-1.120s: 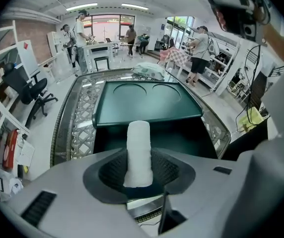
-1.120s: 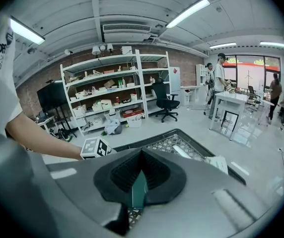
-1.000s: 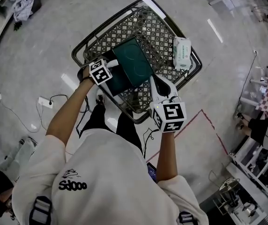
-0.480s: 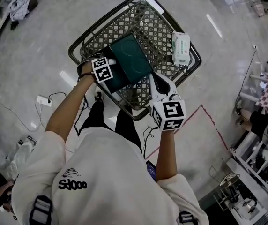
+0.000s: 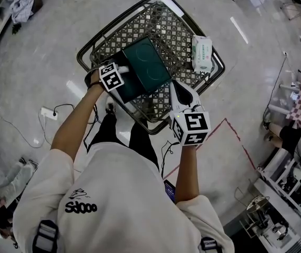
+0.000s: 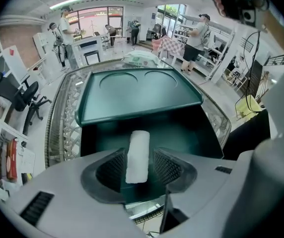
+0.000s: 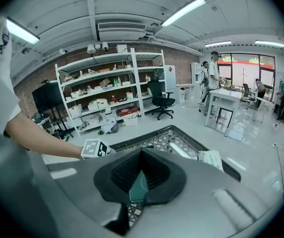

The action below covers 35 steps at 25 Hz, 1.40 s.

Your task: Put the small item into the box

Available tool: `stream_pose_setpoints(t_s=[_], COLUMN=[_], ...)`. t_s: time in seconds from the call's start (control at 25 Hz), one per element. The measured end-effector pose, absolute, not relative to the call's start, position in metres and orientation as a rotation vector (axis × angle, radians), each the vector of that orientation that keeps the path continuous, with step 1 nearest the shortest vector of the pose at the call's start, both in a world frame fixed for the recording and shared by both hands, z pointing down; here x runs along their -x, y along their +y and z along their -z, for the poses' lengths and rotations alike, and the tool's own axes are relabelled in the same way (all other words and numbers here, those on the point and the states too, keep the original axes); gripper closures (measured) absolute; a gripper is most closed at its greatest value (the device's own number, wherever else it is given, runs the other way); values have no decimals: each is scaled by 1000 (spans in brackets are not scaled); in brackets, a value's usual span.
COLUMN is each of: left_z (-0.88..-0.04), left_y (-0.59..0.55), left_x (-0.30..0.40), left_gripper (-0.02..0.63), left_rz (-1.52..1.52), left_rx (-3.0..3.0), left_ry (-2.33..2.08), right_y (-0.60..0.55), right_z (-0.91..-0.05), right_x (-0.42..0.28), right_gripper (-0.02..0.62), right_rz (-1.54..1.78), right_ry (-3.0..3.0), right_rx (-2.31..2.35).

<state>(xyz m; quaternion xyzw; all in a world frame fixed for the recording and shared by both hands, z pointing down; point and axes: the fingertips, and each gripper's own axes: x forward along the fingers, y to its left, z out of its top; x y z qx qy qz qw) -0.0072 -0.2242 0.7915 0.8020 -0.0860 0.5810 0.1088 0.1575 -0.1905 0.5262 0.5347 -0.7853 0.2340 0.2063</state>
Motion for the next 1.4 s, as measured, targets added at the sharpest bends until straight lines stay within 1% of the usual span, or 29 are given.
stream_pose_setpoints(t_s=[0.12,0.28,0.32,0.36,0.44,0.56,0.64,0.72,1.0,1.2,1.4], left_z=[-779,-749,-739,-727,-700,-654,-622,-591,-482,-417,-372], left_y=[-228,-244,-248,-252,-260,-274,-283,-291,-305,-298,-292], left_x=[6,1,1,2,4,9,14,17,16,16,17], left_gripper=[431,431,445,481,528,573,591,600,600,600,600], left_rz=[-1594,-1288,-1215,-1139,-966,-724,-628,-572,-354,-281,-291], left_rx=[-2358,-2352,-2354,-2355,-2353,-2377,-2432,-2503,-2707,-2864,-2985], left_ry=[-313,-455,-484,-510,-553,-621,-673,-721,-807,-878,-956], right_y=[-191,-191,-192,-192,-193,-196,-199,-203,-215,-216,-220], right_z=[-522,-514,-511,-508,-500,-487,-476,-464,-403,-357,-320], right_x=[-157,-158,-159,-159,-161,-166,-169,-174,-183,-178,-173], right_gripper=[584,584,584,584,584,584,584,584,584,584,584], right_rz=[-644,-629,-627,-626,-614,-560,-521,-484,-295,-142,1], right_ry=[-2194,-2210,-2219,-2227,-2236,-2241,-2247,-2251,-2309,-2353,-2375], right_rx=[-1503,-1524,-1532,-1541,-1557,-1574,-1585,-1607,-1691,-1712,-1724])
